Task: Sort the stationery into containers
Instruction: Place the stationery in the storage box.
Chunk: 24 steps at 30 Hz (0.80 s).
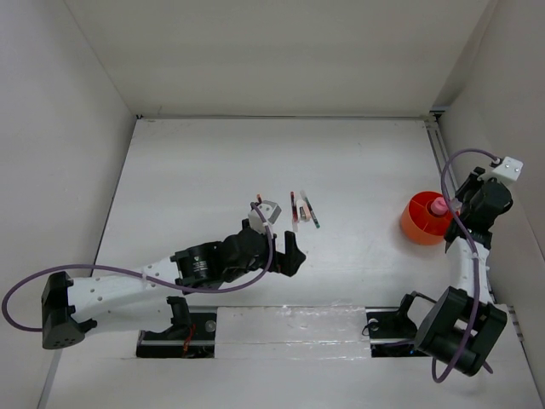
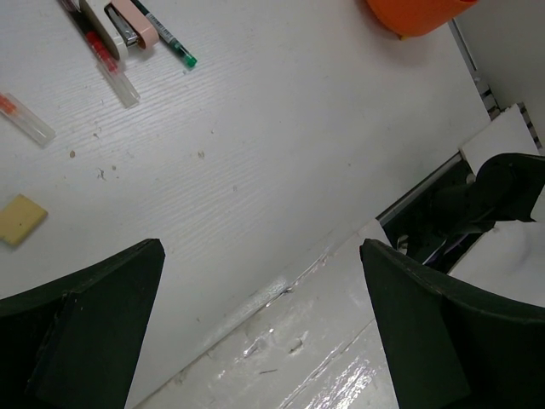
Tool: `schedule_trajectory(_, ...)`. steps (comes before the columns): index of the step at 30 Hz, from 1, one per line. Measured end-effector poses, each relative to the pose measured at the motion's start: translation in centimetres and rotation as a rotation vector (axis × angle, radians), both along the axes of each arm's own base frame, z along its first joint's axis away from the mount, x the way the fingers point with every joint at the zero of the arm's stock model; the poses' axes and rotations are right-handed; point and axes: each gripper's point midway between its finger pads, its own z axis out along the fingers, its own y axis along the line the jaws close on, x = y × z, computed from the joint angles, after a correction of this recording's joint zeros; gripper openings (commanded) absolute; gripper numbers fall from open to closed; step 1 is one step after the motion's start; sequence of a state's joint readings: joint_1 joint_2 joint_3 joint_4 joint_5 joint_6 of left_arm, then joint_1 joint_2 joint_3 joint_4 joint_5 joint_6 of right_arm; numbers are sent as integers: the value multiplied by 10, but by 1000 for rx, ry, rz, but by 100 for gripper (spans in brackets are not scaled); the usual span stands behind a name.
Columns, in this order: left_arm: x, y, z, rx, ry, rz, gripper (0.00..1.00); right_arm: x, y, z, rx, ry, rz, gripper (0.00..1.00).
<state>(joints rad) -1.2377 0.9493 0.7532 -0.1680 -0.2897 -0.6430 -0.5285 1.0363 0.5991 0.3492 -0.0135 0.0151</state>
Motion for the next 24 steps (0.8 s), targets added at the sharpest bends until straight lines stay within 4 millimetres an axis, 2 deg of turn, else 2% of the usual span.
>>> schedule_trajectory(9,0,0,2,-5,-2,0,100,-4,-9,-8,7,23,-58,0)
schedule_trajectory(15,0,0,2,-5,-2,1,100,-1,-5,-18,18,45,-51,0)
schedule_trajectory(24,0,1,2,-4,-3,2,100,1,-1,-20,18,53,-49,2)
